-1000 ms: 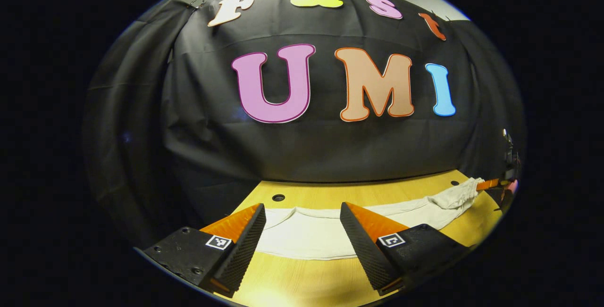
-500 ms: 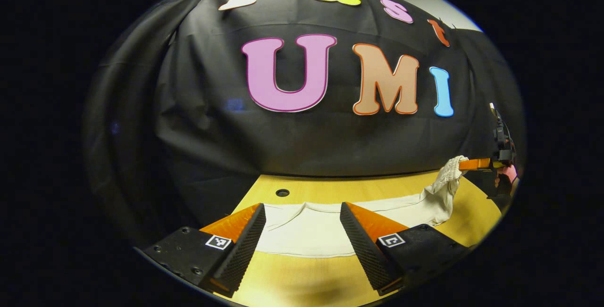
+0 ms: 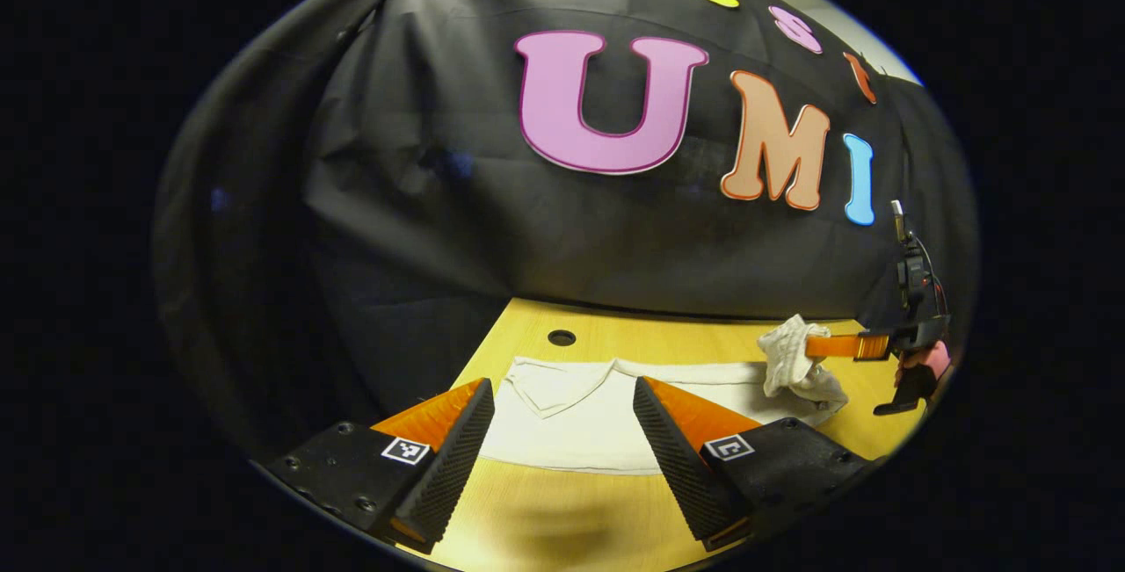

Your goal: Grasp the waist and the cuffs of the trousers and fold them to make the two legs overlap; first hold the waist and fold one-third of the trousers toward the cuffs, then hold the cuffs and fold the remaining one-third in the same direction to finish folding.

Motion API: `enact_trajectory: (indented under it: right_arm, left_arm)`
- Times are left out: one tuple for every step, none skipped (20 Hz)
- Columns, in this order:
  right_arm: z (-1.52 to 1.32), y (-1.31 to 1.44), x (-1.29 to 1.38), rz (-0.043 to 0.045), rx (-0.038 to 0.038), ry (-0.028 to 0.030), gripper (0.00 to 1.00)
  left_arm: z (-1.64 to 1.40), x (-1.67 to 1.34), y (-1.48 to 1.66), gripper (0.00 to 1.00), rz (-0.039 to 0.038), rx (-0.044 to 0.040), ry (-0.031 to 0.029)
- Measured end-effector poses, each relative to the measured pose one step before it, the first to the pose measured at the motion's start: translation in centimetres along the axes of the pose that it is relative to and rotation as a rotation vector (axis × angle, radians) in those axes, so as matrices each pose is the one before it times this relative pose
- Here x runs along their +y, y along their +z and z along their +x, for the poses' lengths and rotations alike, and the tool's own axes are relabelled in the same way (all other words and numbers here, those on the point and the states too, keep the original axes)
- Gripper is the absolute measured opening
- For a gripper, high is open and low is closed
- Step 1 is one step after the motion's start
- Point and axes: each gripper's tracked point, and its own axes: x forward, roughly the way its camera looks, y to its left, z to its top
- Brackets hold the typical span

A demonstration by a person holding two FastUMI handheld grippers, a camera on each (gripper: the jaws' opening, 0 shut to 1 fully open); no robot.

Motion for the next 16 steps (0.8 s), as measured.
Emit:
enact_trajectory:
  right_arm:
    - [0.269, -0.657, 1.464, -0.00047, 0.00215, 0.02517, 0.33]
    - [0.013, -0.049, 1.147, 0.00399, -0.00957, 0.02537, 0.37]
    - [-0.513, 0.217, 0.790, 0.00807, -0.01322, 0.01867, 0.57]
    - [-0.217, 0.050, 0.519, 0.00464, -0.01698, -0.00443, 0.78]
    - [-0.388, 0.375, 0.145, 0.00385, -0.00769, -0.01181, 0.98]
    - [-0.161, 0.419, -0.278, 0.00063, -0.01106, -0.01720, 0.97]
    - [-0.611, 0.515, -0.364, -0.00246, -0.01427, -0.02422, 0.92]
    - [-0.656, 0.552, -0.525, -0.00257, -0.01287, -0.02433, 0.96]
    - [-0.879, 0.418, -0.770, 0.00310, -0.01165, -0.01903, 0.92]
    - [-0.765, 0.382, -0.599, 0.00459, -0.00999, -0.02103, 0.96]
    - [-0.773, 0.334, -0.718, 0.00193, -0.01031, -0.02479, 0.97]
    - [-0.828, 0.400, -0.710, 0.00101, -0.00937, -0.02348, 0.96]
    - [-0.766, 0.294, -0.757, -0.00142, -0.01009, -0.02149, 0.96]
    - [-0.768, 0.359, -0.696, -0.00401, -0.01310, -0.02252, 0.92]
    - [-0.943, 0.181, -0.905, -0.00209, -0.00524, -0.02286, 0.96]
    - [-0.779, 0.198, -0.726, 0.00067, -0.00661, -0.02068, 0.92]
  left_arm:
    - [0.487, 0.444, -0.704, 0.97, -0.00423, 0.01807, -0.00346]
    - [0.583, 0.434, -0.605, 0.97, -0.00356, 0.01263, -0.00373]
    - [0.621, 0.325, -0.698, 0.97, -0.00527, 0.01815, -0.00546]
    - [0.609, 0.374, -0.877, 0.97, -0.00599, 0.02011, -0.00357]
    - [0.726, 0.374, -0.758, 0.97, -0.00865, 0.01952, -0.00226]
    - [0.513, 0.518, -0.890, 0.97, -0.00929, 0.01925, -0.00222]
    - [0.348, 0.356, -0.392, 0.98, -0.00841, 0.01391, 0.00008]
    - [0.501, 0.305, -0.557, 0.97, -0.00427, 0.01408, 0.00395]
    - [0.802, 0.484, -0.650, 0.98, 0.00129, 0.01899, 0.00911]
    - [0.905, 0.366, -0.686, 0.97, 0.00130, 0.02242, -0.00025]
    - [0.840, 0.577, -0.775, 0.97, -0.00198, 0.02313, 0.00861]
    - [0.716, 0.815, -0.859, 0.94, -0.00446, 0.02228, -0.00466]
    - [0.631, 0.411, -0.407, 0.95, -0.00277, 0.01013, -0.00453]
    - [0.764, 0.384, -0.760, 0.95, -0.00151, 0.01408, -0.00131]
    - [0.648, 0.387, -0.782, 0.95, 0.00061, 0.02629, 0.00407]
    - [0.636, 0.411, -0.907, 0.99, 0.00106, 0.02356, 0.00291]
